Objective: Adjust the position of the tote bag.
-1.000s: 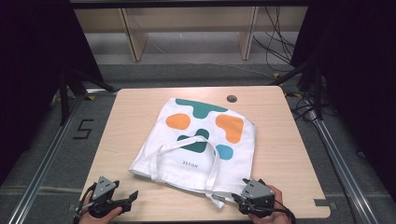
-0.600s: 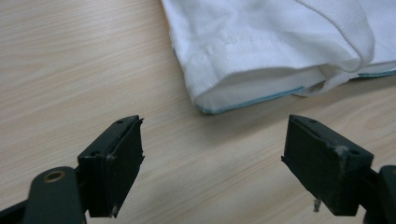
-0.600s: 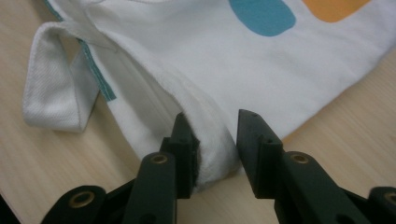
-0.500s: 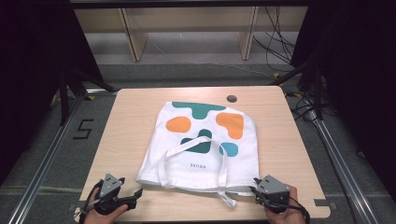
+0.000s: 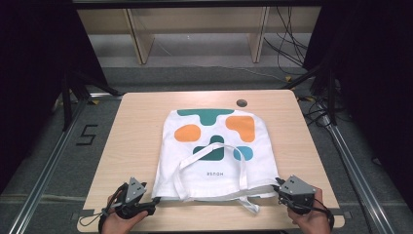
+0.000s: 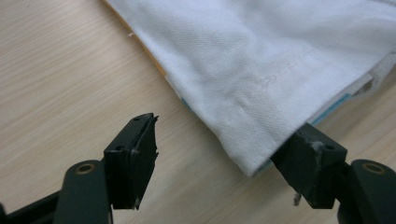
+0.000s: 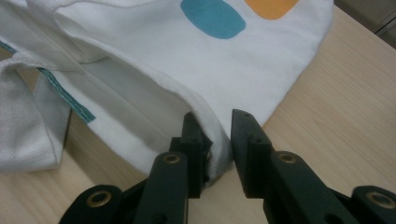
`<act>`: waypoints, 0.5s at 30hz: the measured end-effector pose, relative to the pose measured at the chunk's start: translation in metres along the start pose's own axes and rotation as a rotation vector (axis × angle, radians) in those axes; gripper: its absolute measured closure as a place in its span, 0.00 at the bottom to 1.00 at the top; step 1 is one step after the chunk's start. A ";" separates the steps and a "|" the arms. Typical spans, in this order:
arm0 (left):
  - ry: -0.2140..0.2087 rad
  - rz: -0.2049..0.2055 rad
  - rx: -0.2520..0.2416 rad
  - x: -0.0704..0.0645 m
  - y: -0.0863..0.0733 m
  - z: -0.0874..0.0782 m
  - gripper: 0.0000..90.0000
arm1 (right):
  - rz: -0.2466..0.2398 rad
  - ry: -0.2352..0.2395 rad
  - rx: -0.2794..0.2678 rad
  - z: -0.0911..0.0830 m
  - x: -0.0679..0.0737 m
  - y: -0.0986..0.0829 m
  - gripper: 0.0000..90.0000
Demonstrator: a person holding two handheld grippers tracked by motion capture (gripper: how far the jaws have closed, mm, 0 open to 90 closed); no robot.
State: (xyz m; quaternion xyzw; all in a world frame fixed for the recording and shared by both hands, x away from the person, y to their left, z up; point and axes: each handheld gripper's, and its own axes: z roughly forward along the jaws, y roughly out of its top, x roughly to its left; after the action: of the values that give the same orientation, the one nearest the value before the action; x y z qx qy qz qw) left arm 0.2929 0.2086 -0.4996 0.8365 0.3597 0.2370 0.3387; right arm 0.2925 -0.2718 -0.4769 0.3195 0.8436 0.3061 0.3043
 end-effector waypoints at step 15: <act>0.016 0.092 0.037 -0.007 0.024 0.030 0.58 | 0.022 0.003 0.030 0.011 -0.011 -0.007 0.76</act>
State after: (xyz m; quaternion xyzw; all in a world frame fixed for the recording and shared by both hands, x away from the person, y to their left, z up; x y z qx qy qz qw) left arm 0.3180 0.1789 -0.5028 0.8564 0.3279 0.2524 0.3089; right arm 0.3049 -0.2804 -0.4851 0.3328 0.8451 0.2971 0.2948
